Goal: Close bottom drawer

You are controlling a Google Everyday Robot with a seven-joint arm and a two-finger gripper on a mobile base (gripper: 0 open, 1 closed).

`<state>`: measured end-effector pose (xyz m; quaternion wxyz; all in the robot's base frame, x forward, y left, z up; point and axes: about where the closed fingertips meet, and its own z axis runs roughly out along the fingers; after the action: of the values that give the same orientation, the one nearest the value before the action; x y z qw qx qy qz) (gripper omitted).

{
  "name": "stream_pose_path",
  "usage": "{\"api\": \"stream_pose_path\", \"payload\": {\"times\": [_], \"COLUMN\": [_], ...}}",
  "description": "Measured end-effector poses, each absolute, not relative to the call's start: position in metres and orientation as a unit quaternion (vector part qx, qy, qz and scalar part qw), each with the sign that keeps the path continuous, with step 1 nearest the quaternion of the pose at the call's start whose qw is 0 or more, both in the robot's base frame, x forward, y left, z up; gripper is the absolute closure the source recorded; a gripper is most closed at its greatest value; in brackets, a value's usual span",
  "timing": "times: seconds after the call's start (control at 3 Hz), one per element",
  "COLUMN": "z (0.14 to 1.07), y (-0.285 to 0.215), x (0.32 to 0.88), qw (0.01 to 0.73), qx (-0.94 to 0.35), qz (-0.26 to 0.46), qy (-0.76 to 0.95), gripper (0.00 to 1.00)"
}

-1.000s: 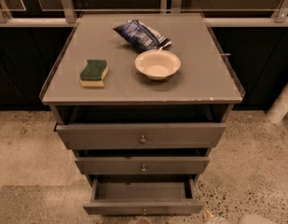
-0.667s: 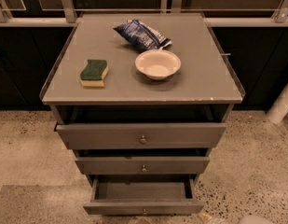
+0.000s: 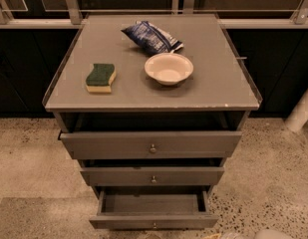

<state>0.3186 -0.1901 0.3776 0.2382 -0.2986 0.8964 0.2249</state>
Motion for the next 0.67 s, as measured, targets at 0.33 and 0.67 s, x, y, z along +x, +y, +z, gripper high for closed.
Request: {"api": "stream_pose_path", "payload": {"times": [0.33,0.67], "z": [0.352,0.297], "y": [-0.187,-0.167], "x": [0.327,0.361], "qw": [0.226,0.224], "qx": [-0.272,-0.236], "qz": [0.25,0.272], "qy": [0.901,0.906], "gripper": [0.87,1.0]}}
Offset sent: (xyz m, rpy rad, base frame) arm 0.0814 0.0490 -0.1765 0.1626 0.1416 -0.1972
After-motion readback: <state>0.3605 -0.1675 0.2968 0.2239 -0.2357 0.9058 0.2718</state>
